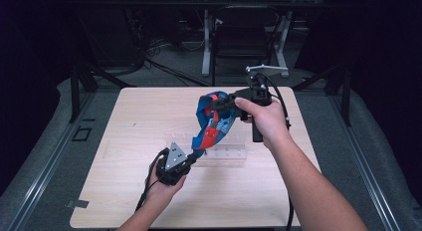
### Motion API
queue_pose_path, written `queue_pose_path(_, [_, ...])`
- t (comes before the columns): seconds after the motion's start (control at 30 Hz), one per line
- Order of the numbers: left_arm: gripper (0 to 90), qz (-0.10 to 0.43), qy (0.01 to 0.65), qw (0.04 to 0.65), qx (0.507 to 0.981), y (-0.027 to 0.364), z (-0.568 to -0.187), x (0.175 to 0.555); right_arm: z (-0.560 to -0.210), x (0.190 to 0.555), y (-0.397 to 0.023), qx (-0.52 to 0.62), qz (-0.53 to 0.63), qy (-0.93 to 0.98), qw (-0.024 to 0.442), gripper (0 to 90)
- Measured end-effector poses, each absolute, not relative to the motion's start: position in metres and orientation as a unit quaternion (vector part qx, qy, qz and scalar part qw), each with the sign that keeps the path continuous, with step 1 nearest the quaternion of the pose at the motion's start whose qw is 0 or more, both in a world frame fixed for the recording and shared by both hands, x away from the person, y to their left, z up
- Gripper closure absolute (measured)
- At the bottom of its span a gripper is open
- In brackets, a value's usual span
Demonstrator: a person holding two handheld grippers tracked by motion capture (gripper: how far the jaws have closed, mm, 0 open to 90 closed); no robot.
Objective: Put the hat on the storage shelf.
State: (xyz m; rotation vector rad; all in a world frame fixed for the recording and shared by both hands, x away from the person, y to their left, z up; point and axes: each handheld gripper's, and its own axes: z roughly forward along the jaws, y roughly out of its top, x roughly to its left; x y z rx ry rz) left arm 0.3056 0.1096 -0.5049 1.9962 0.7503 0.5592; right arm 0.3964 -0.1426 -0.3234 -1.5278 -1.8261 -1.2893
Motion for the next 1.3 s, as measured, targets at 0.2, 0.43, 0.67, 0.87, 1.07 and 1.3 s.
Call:
queue_pose_path(0.2, [88.6,0.219,0.309,0.454,0.806,0.111,-0.514,0.307,-0.329,0.398,-0.139,-0.552,-0.46,-0.66,0.219,78.1])
queue_pose_path(0.43, [88.4,0.214,0.315,0.447,0.809,0.111,-0.523,0.309,-0.337,0.401,-0.137,-0.558,-0.454,-0.66,0.217,78.1])
queue_pose_path(0.67, [88.3,0.207,0.324,0.442,0.811,0.112,-0.531,0.312,-0.346,0.404,-0.14,-0.568,-0.445,-0.66,0.21,78.0])
queue_pose_path(0.87, [88.2,0.199,0.331,0.447,0.807,0.113,-0.537,0.313,-0.355,0.406,-0.141,-0.577,-0.438,-0.658,0.205,78.0])
queue_pose_path(1.07, [87.8,0.202,0.333,0.445,0.806,0.113,-0.537,0.313,-0.36,0.407,-0.142,-0.579,-0.438,-0.656,0.207,78.0])
queue_pose_path(1.3, [86.0,0.2,0.337,0.446,0.804,0.114,-0.536,0.312,-0.36,0.406,-0.143,-0.578,-0.435,-0.659,0.207,78.0])
